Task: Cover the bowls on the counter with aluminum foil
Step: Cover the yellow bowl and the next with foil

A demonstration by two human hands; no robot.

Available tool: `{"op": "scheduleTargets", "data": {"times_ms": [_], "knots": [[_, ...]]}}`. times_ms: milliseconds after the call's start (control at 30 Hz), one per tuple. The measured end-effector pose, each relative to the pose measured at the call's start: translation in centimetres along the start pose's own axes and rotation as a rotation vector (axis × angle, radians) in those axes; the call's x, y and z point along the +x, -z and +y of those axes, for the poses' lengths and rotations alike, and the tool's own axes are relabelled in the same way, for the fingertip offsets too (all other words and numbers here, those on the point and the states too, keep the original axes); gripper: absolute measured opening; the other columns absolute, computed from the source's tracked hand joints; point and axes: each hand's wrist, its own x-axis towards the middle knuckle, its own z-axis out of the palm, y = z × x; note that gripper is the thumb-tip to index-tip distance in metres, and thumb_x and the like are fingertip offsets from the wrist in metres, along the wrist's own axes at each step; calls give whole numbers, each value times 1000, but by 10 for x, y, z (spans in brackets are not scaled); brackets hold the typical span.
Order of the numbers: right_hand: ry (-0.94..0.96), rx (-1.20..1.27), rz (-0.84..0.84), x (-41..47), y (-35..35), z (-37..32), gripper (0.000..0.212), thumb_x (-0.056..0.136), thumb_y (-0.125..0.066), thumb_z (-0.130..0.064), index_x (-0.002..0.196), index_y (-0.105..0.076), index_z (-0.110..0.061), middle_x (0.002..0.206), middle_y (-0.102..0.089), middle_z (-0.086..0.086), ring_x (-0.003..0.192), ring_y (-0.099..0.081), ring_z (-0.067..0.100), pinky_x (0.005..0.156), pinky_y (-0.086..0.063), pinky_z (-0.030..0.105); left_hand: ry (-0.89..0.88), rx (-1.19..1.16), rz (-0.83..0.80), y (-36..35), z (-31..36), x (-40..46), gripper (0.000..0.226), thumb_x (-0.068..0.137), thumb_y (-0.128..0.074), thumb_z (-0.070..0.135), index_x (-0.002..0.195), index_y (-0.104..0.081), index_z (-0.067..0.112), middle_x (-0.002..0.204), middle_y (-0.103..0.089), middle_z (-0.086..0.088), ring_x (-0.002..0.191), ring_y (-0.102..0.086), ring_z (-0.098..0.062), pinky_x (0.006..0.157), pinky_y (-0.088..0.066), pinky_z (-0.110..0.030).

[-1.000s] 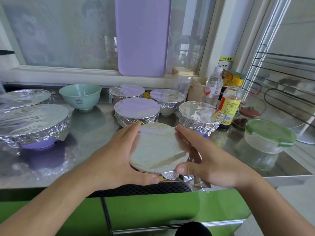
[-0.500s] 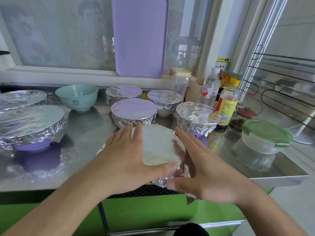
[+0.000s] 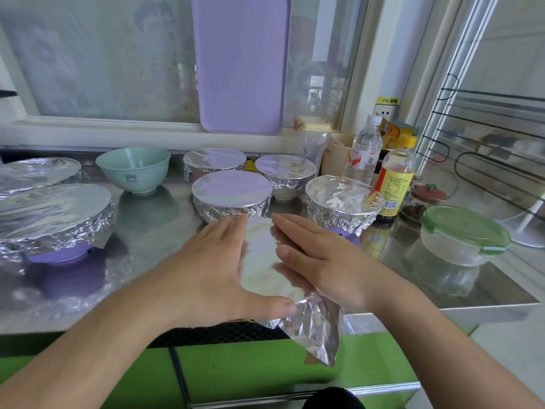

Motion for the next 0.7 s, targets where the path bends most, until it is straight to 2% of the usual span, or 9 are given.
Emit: {"op": "scheduleTargets", "data": {"times_ms": [67,200,233,300,400,467,533,633,700], "knots": [[5,39,16,1,-1,1,64,106,-51,-54,163,-37,-29,160,-34,-31,148,-35,-5,123,-36,34,-11,-12,-6,0,-4,2,153,49,-59,104,164,14,33,169,3,24,155,0,2,126,-17,-29],[-10,23,27,-6,2,-3,55,109,-51,-45,160,-43,-26,153,-41,-29,139,-41,-9,117,-37,22,-8,-43,-30,6,-13,0,156,47,-62,103,163,18,37,168,3,30,154,3,5,128,-13,-30],[-4,1,39,-10,2,-4,55,109,-50,-48,159,-43,-27,152,-41,-29,139,-41,-7,117,-38,24,-11,-50,-29,7,-16,-2,155,47,-62,103,162,19,38,167,4,32,153,5,7,127,-12,-28],[10,-72,43,-19,2,-3,63,106,-45,-58,162,-35,-31,158,-32,-33,145,-36,-7,120,-36,30,-25,-67,-20,8,-24,-7,151,49,-60,103,161,20,42,161,7,41,148,6,16,123,-12,-23],[-35,-129,-28,-34,1,-5,86,94,-36,-76,167,-8,-42,157,1,-53,135,-15,-34,121,-22,19,-84,-132,16,2,-34,-20,133,54,-49,106,160,12,51,150,5,54,141,3,29,123,-17,-23],[-55,-123,-74,-41,-1,-7,101,86,-40,-83,166,6,-42,156,15,-52,136,-7,-36,119,-17,16,-75,-85,35,-8,-33,-29,123,60,-32,107,157,20,53,158,21,46,148,16,19,128,-10,-30],[-30,-154,-66,-44,-4,-7,113,82,-42,-89,167,12,-38,163,19,-43,146,4,-27,122,-14,17,-14,-23,86,-18,-23,-36,127,58,-16,111,156,31,46,157,38,37,146,30,13,128,-2,-31],[-3,-181,-30,-44,-8,-6,123,80,-53,-89,167,12,-33,167,12,-39,149,-8,-22,121,-24,17,42,-1,153,-31,-10,-34,138,56,-18,111,157,33,33,161,42,21,147,37,3,127,4,-31],[11,-180,-4,-45,-11,-5,124,78,-56,-86,167,11,-33,165,8,-43,140,-21,-26,109,-28,6,52,25,189,-35,-9,-31,142,54,-17,112,157,34,29,163,41,16,148,37,0,126,4,-29]]}}
